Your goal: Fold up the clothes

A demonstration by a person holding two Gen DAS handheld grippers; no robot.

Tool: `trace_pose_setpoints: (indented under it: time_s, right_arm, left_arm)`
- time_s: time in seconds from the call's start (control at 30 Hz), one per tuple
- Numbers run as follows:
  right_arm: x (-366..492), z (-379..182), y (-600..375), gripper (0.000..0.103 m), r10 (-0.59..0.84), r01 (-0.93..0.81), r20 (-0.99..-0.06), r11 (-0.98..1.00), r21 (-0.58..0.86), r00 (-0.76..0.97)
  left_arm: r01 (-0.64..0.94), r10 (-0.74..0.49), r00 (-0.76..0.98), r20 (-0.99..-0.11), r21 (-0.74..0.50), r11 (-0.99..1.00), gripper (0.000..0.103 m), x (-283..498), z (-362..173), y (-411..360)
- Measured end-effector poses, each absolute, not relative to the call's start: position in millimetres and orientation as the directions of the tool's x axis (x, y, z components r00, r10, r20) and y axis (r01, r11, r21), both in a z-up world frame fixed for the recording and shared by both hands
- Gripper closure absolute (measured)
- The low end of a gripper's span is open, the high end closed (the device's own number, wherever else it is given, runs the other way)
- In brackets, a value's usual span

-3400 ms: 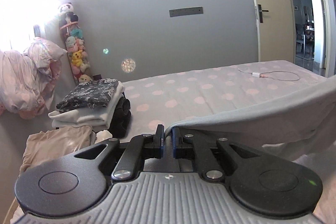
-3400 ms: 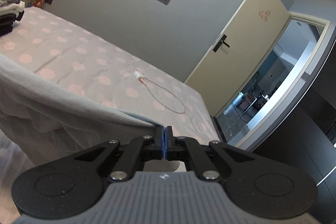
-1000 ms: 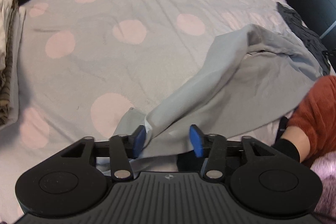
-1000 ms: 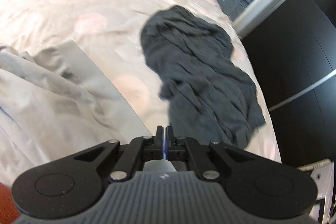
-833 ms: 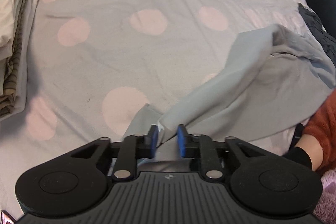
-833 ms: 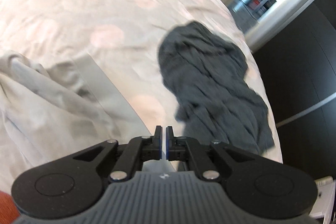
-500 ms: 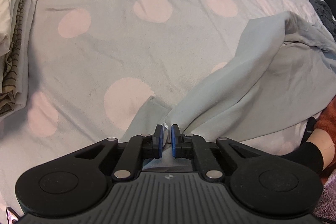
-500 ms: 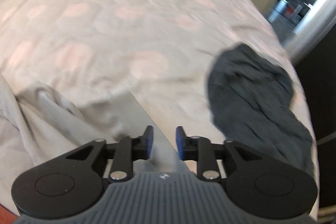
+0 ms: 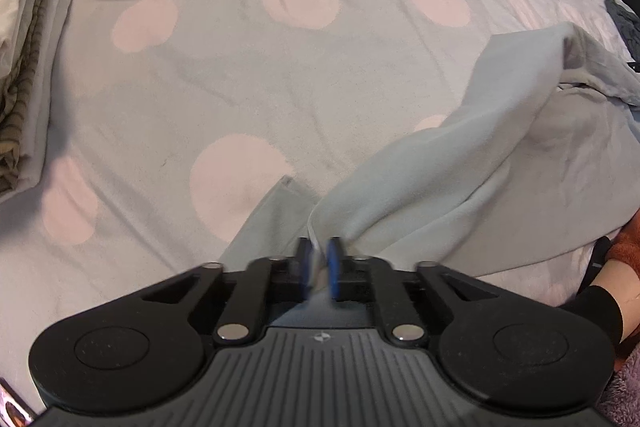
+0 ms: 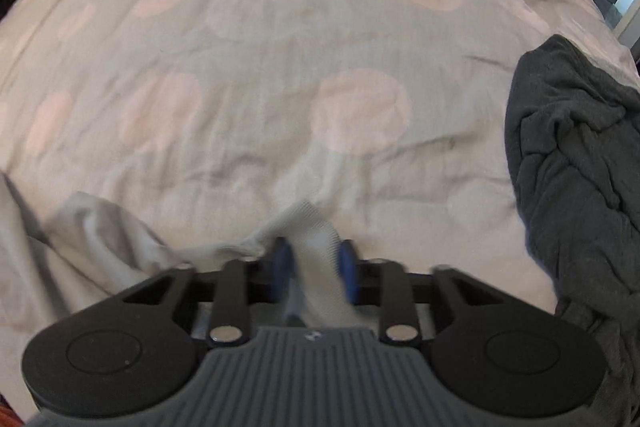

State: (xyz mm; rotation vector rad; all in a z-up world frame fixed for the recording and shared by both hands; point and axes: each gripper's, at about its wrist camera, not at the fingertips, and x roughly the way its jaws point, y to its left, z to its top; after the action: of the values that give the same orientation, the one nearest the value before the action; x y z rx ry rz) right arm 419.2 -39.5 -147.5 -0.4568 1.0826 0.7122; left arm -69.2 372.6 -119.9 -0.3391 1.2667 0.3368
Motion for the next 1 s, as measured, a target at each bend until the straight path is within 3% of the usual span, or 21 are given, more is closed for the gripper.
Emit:
trace_pose_setpoints:
  time_s: [0.13, 0.43, 0.7, 1.0]
  right_arm:
    - [407.5, -122.4, -49.8, 0.092, 0.304, -0.694, -0.869, 0.717, -0.061, 0.390]
    - [419.0, -33.6, -102.6, 0.092, 0.212, -0.444, -0.666, 0.874, -0.199, 0.715]
    - [438.9, -10.6, -108.3, 0.092, 0.175, -0.365, -0.616, 0.910, -0.196, 0.768]
    - [482.8, -37.6, -53.8, 0.092, 0.129, -0.343, -0.619, 0.908, -0.239, 0.775]
  left_arm:
    - [-0.430, 0.121, 0.290, -0.950, -0.016, 0.903, 0.101, -73.0, -103.3, 371.4]
    - [-0.481, 0.275, 0.346, -0.897, 0.082, 0.873, 0.101, -74.7, -45.9, 387.5]
    - [-0.496, 0.446, 0.336, -0.830, 0.246, 0.833, 0.101, -39.1, -22.1, 410.9]
    - [-0.498, 0.512, 0.240, -0.824, 0.348, 0.794, 0.101, 28.4, -43.8, 465.7]
